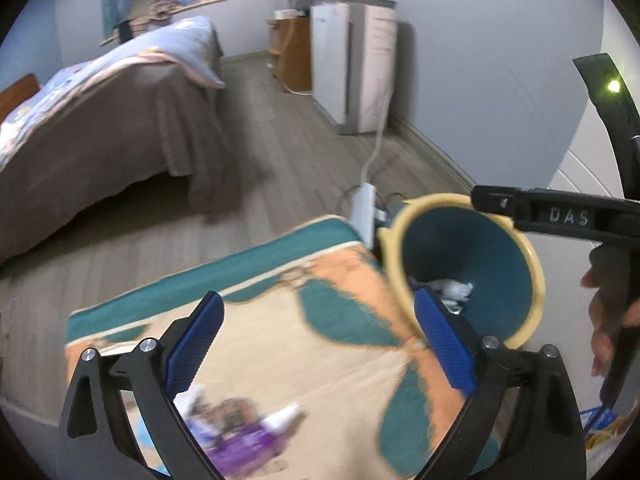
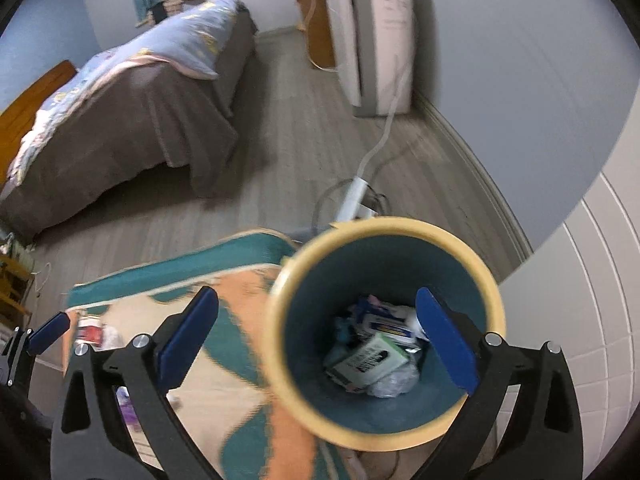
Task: Collect trash
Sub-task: 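Move both tools back over the cushion toward the remaining trash, then grasp the purple spray bottle with the right tool while the left tool grasps the blue mask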
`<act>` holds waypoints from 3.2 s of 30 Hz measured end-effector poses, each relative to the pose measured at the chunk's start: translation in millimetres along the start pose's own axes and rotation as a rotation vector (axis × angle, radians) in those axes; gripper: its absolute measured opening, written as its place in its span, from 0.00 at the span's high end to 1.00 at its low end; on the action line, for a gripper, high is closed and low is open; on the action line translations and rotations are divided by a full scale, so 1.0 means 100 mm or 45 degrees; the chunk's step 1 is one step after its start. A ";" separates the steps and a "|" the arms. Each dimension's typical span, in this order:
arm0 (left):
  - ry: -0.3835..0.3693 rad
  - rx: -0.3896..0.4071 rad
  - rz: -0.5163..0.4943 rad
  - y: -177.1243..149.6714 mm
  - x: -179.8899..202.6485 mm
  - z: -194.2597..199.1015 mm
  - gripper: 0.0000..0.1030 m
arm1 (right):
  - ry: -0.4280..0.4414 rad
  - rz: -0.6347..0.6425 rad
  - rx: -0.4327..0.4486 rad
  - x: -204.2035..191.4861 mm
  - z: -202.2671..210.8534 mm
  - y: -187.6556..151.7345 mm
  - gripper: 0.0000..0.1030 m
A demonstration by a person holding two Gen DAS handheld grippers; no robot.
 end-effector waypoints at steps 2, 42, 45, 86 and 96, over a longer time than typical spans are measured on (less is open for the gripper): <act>0.046 0.012 0.002 -0.04 -0.23 0.11 0.07 | 0.017 0.024 0.020 -0.17 0.03 0.03 0.06; 0.268 -0.125 0.196 -1.00 -2.23 0.07 0.07 | 0.022 -0.072 -0.561 -1.66 -1.43 -1.33 0.10; 0.267 -0.108 0.178 -1.00 -2.21 0.12 0.07 | 0.053 -0.138 -0.603 -1.66 -1.48 -1.46 0.16; 0.105 -0.505 0.073 -1.62 -1.41 -1.02 0.62 | 0.188 0.276 -0.404 -1.84 -1.28 -0.77 0.77; 0.114 -0.346 0.065 -1.38 -1.40 -0.67 0.76 | 0.229 0.283 -0.305 -1.86 -1.00 -0.58 0.79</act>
Point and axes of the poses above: each gripper's, at about its wrist camera, not at the fingertips, and z roughly against the way its jaws point, x to its right, y to its top, the point moved 2 cm from there along -z, roughly the way its jaws point, and after that the axes turned 13 degrees about y, right-handed, at the moved point
